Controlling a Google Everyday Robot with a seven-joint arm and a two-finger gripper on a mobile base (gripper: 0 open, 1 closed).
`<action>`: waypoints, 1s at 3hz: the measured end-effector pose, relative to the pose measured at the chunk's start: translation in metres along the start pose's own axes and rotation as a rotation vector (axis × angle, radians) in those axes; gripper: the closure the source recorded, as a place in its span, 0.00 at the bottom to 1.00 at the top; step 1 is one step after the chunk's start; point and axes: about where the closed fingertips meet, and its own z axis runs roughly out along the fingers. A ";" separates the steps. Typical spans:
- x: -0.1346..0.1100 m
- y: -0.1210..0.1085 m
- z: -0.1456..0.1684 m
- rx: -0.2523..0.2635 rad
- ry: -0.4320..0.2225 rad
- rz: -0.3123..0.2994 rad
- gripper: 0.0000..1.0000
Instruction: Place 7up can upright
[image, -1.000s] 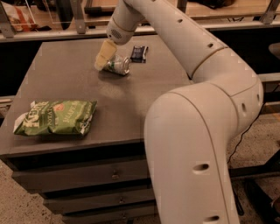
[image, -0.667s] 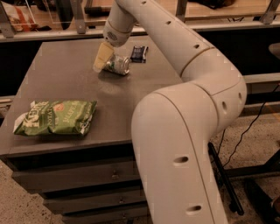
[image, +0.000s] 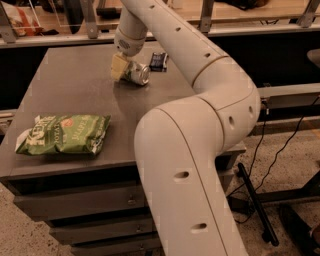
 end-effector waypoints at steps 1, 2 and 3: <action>-0.001 -0.002 -0.007 0.010 0.013 -0.004 0.62; -0.013 0.000 -0.042 0.003 -0.088 -0.042 0.85; -0.028 0.018 -0.098 -0.083 -0.348 -0.111 1.00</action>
Offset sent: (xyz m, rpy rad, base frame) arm -0.0362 -0.0010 0.1287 0.3010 -0.1279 0.1806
